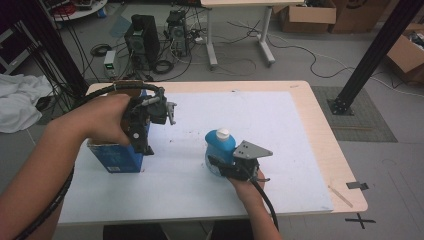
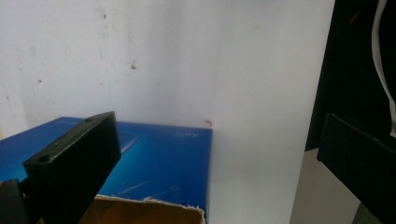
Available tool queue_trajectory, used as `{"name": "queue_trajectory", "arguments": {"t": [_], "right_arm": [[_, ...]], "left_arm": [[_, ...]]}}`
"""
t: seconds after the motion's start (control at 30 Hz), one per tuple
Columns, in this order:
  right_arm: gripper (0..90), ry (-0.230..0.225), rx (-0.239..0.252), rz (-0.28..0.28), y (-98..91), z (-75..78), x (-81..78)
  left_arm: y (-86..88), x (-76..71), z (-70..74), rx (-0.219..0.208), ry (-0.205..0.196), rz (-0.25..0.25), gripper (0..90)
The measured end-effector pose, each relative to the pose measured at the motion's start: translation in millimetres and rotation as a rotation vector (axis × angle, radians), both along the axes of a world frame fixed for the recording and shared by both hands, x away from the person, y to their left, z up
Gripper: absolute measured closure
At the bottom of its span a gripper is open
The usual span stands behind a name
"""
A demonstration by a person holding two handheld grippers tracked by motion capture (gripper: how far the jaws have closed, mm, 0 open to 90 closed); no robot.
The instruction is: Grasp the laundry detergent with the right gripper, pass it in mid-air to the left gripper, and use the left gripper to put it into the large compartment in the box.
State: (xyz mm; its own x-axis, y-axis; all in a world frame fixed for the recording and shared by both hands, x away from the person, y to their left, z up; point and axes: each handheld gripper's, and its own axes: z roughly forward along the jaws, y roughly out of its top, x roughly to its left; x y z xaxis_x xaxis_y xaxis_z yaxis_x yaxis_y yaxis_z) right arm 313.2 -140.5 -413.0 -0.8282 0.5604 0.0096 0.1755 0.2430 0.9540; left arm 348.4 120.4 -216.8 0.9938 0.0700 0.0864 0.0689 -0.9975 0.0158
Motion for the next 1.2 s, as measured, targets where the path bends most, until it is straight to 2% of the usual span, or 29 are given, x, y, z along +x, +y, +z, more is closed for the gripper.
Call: {"name": "queue_trajectory", "arguments": {"t": [0.2,0.23,0.27,0.4,0.57,0.77,0.93,1.2], "right_arm": [[47.6,-0.006,-0.024,0.116,-5.9,14.1,7.3],[47.6,-0.006,-0.029,0.162,-6.4,17.7,9.5],[47.6,-0.006,-0.029,0.162,-6.4,17.7,9.5],[47.6,-0.006,-0.02,0.247,-6.1,25.0,13.8],[47.7,-0.022,-0.044,0.354,1.6,32.3,18.4],[47.7,-0.023,-0.048,0.478,16.1,36.7,22.5],[47.9,0.004,-0.052,0.539,26.4,36.6,25.2],[48.0,0.003,-0.046,0.623,43.8,34.6,24.7]], "left_arm": [[-7.8,-1.9,3.7,0.003,0.007,-0.014,0.1],[-9.2,-2.4,4.1,0.003,0.008,-0.019,0.1],[-10.5,-2.8,4.5,0.003,0.008,-0.023,0.1],[-16.3,-4.3,5.6,0.004,0.013,-0.032,0.1],[-23.2,-6.7,6.7,0.001,0.022,-0.044,0.1],[-31.8,-9.9,6.3,0.001,0.036,-0.063,0.1],[-37.9,-13.0,2.3,0.002,0.049,-0.072,0.1],[-48.4,-16.6,-4.2,0.015,0.069,-0.081,0.1]]}}
